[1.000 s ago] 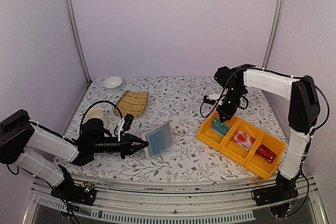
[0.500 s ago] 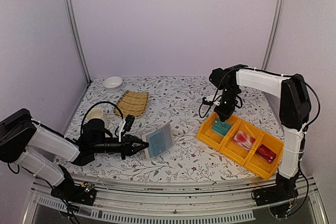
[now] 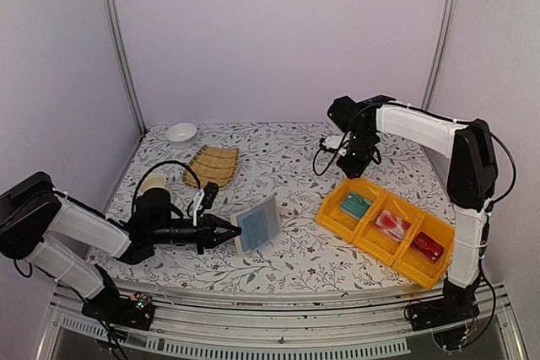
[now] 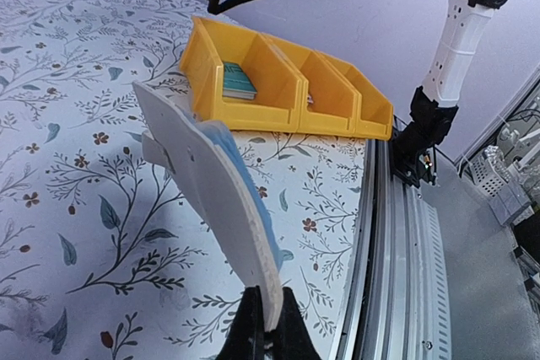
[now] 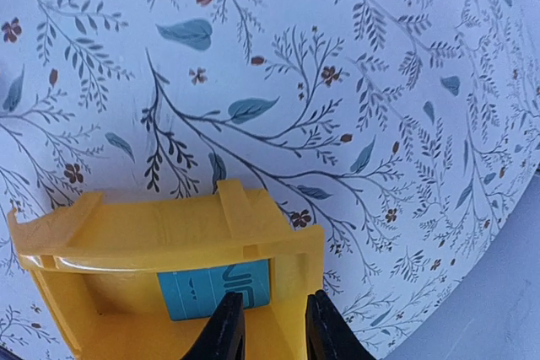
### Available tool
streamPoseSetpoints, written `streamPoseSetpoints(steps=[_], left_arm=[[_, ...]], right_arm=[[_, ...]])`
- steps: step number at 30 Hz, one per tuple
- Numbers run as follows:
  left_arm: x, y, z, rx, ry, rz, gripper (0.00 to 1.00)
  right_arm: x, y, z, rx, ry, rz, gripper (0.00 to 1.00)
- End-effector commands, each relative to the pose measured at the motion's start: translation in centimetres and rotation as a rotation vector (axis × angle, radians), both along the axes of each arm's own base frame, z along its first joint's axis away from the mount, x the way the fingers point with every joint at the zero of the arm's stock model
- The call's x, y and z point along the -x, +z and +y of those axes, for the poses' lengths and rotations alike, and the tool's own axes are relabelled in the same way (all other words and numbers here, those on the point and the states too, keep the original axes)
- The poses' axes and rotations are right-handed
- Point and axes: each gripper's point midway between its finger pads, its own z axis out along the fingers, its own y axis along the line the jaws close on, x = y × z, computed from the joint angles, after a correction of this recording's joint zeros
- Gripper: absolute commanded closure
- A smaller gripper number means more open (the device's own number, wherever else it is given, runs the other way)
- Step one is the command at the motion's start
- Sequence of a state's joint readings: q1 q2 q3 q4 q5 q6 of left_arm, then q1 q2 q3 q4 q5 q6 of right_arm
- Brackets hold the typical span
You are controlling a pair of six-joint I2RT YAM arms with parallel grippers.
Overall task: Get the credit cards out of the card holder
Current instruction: Place the credit card in the card box, then adjust the card slot in the card holder.
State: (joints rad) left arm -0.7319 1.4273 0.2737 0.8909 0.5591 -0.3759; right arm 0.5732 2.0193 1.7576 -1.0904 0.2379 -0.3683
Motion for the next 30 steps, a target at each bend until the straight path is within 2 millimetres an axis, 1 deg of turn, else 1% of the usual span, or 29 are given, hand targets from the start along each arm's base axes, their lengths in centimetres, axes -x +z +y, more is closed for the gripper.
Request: streamPoseSetpoints(steps=[1,2,3,4,6,7,8,9,10,11,13,15,17,19,20,22,24,26,27,29,30], left_arm=[[-0.7,1.2,-0.4,0.020,-0.005,-0.041,1.00],[-0.7,1.3,-0.4,0.020,-0.004,-0.042,1.00],[-0.7,1.3,-0.3,0.020,-0.002,-0.041,1.00],[-0.7,1.4,-0.3,0.021,0.000,-0.043,1.00],[-0.8,1.7,-0.3,0.027,0.007,-0.050,1.00],[-1.1,2.1,-0.2,0.030,0.030,-0.055,1.00],[-1.5,2.1,0.0,0.023,0.061,-0.053,1.00],[-2.4,1.4,0.3,-0.018,0.120,-0.018,1.00],[-3.5,0.5,0.8,-0.067,0.193,0.023,1.00],[-4.7,-0.1,1.4,-0.113,0.274,0.056,1.00],[-6.3,-1.8,2.8,-0.216,0.403,0.127,1.00],[-6.1,-2.3,3.0,-0.239,0.407,0.148,1.00],[-5.8,-2.6,3.3,-0.223,0.413,0.151,1.00],[-5.8,-2.8,3.8,-0.217,0.432,0.141,1.00],[-5.8,-2.9,3.9,-0.214,0.431,0.137,1.00],[-5.8,-2.9,3.6,-0.194,0.413,0.128,1.00],[-5.7,-3.0,3.1,-0.181,0.384,0.124,1.00],[-5.7,-3.4,2.7,-0.185,0.361,0.128,1.00],[-5.7,-3.6,2.6,-0.184,0.353,0.133,1.00],[-5.7,-4.0,2.6,-0.181,0.349,0.147,1.00],[-5.7,-4.3,2.7,-0.185,0.353,0.157,1.00]], right_arm=[[-1.7,6.6,3.8,-0.100,-0.019,-0.224,0.73],[-1.5,8.7,5.0,-0.172,-0.025,-0.278,0.73],[-1.2,10.6,6.9,-0.284,-0.014,-0.310,0.73],[-0.2,12.4,9.4,-0.429,0.027,-0.316,0.73],[4.6,14.4,15.1,-0.799,0.211,-0.218,0.70],[11.2,18.1,19.4,-1.227,0.466,-0.199,0.63],[12.6,18.0,19.8,-1.345,0.444,-0.181,0.61],[13.3,18.4,20.3,-1.425,0.449,-0.209,0.60],[13.1,17.3,20.8,-1.432,0.373,-0.192,0.60],[12.4,15.7,21.3,-1.408,0.280,-0.172,0.60],[11.2,12.4,22.3,-1.329,0.171,-0.125,0.61],[10.3,9.4,22.7,-1.258,0.090,-0.099,0.61],[10.2,7.4,23.3,-1.209,0.065,-0.087,0.61],[10.3,5.5,23.9,-1.138,0.067,-0.098,0.58],[10.4,4.1,24.3,-1.095,0.077,-0.101,0.56],[10.7,2.5,25.1,-1.064,0.115,-0.083,0.46],[11.1,0.8,26.0,-1.066,0.149,-0.035,0.38],[11.1,1.0,28.0,-1.097,0.226,-0.010,0.29],[11.3,0.7,28.7,-1.105,0.261,0.012,0.28],[11.6,-0.7,29.8,-1.098,0.309,0.061,0.28],[11.5,-1.7,30.0,-1.082,0.312,0.070,0.28]])
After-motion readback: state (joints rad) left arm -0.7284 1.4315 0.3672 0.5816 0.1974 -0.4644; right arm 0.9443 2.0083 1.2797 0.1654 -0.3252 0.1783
